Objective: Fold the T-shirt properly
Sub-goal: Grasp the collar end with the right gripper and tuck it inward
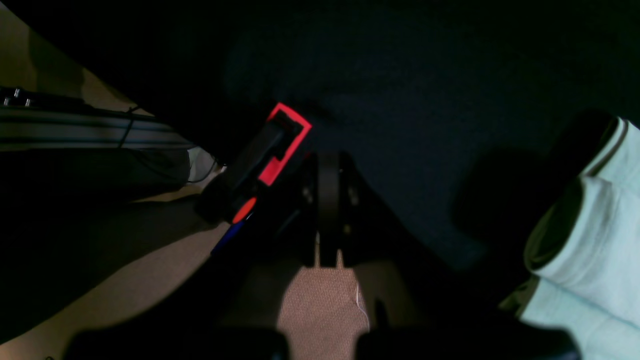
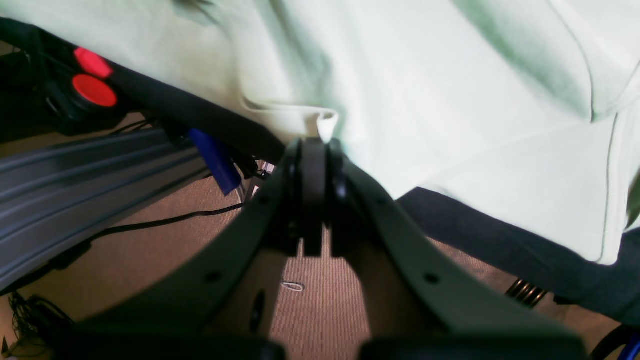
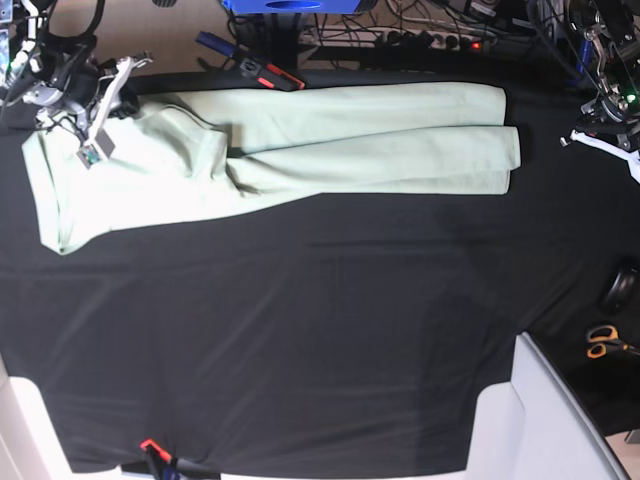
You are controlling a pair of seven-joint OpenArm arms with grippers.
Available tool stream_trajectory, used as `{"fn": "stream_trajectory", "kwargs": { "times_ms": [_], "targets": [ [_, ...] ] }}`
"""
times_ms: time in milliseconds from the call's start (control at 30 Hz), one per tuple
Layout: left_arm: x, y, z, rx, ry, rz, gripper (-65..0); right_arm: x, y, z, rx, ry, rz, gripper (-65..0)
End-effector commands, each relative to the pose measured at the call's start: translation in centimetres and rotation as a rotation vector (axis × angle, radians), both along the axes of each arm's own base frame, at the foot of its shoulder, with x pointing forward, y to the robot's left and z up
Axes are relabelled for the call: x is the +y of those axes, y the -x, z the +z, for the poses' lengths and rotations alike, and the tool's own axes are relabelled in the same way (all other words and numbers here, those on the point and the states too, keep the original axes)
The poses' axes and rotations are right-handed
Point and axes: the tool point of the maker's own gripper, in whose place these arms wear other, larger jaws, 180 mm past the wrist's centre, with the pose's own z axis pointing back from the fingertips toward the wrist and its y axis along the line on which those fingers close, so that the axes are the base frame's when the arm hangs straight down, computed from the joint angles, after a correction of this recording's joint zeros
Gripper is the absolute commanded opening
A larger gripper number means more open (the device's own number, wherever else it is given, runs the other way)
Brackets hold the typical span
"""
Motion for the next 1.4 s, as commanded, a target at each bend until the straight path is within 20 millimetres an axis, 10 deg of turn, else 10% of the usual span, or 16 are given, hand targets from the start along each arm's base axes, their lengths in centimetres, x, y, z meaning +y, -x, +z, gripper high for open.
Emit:
{"fn": "stream_trajectory", "kwargs": {
  "times_ms": [0, 1167, 1367],
  "targets": [
    [0.8, -0.6, 1.2, -0.028, -0.037, -0.005, -65.0, 0.0, -0.1, 0.6, -0.020, -0.001, 0.012, -65.0],
    [0.9, -0.4, -0.7, -0.002, 0.008, 0.029, -65.0, -0.5, -6.8, 0.9, -0.111, -0.004, 0.045, -64.9],
    [0.8, -0.4, -0.8, -0.007, 0.017, 0.029, -64.8, -0.7, -9.1, 2.1, -0.170, -0.003, 0.037, -40.5]
  ]
}}
